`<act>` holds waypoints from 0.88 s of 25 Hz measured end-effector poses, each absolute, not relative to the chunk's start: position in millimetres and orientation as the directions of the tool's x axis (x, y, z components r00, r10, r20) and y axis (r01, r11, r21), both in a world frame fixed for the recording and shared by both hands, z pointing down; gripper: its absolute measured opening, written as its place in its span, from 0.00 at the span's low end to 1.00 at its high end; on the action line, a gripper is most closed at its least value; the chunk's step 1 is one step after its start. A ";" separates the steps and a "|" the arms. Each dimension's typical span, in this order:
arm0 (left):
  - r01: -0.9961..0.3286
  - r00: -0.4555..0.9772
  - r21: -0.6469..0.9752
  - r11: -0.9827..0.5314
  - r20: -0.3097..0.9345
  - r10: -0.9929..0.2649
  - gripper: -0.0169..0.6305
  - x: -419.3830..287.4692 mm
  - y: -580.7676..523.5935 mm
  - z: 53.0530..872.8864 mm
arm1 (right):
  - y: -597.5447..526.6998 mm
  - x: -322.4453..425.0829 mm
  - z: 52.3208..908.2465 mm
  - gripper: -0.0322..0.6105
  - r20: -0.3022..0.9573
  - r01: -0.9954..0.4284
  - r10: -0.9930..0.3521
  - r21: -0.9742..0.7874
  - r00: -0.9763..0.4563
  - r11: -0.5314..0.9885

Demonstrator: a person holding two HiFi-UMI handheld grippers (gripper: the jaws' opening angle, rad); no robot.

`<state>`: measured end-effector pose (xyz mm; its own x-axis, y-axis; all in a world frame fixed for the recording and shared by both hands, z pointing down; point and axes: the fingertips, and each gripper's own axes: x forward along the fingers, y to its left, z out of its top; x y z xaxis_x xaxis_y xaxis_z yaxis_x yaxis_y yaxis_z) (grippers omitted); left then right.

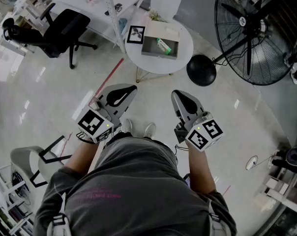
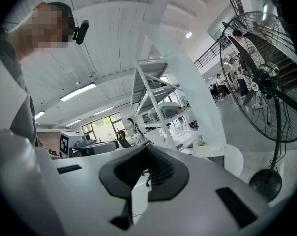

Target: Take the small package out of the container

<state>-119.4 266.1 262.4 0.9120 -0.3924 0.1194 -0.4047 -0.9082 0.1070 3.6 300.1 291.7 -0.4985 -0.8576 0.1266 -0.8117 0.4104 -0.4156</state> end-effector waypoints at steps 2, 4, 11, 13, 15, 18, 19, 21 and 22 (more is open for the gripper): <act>-0.407 0.911 0.107 -0.907 0.124 -0.394 0.05 -115.8 266.6 263.9 | 300.2 6.8 292.8 0.08 0.125 -0.811 -0.856 -0.414 -0.501 0.414; -0.408 0.910 0.103 -0.907 0.121 -0.396 0.05 -111.0 268.2 263.3 | 301.2 10.2 293.1 0.08 0.124 -0.810 -0.854 -0.411 -0.505 0.419; -0.429 0.901 0.098 -0.898 0.122 -0.417 0.05 -99.7 279.9 265.2 | 309.5 20.2 292.8 0.08 0.131 -0.822 -0.849 -0.364 -0.511 0.439; -0.435 0.898 0.099 -0.895 0.121 -0.423 0.05 -95.4 285.9 266.2 | 315.3 24.2 294.1 0.08 0.134 -0.819 -0.845 -0.363 -0.519 0.445; -0.438 0.897 0.099 -0.893 0.118 -0.427 0.05 -91.2 292.7 267.8 | 322.1 28.1 296.2 0.08 0.135 -0.815 -0.840 -0.363 -0.526 0.452; -0.444 0.894 0.102 -0.890 0.114 -0.433 0.05 -86.1 301.6 271.9 | 331.2 33.9 300.2 0.08 0.139 -0.810 -0.834 -0.365 -0.534 0.458; -0.446 0.893 0.104 -0.889 0.116 -0.435 0.05 -84.8 304.1 273.1 | 333.8 35.8 301.2 0.08 0.139 -0.808 -0.832 -0.370 -0.536 0.458; -0.450 0.891 0.105 -0.887 0.120 -0.438 0.05 -82.2 307.2 275.2 | 337.0 39.8 303.6 0.08 0.141 -0.803 -0.829 -0.380 -0.541 0.459; -0.453 0.889 0.106 -0.885 0.122 -0.441 0.05 -81.1 307.4 276.6 | 337.4 42.0 305.6 0.08 0.143 -0.802 -0.828 -0.384 -0.542 0.458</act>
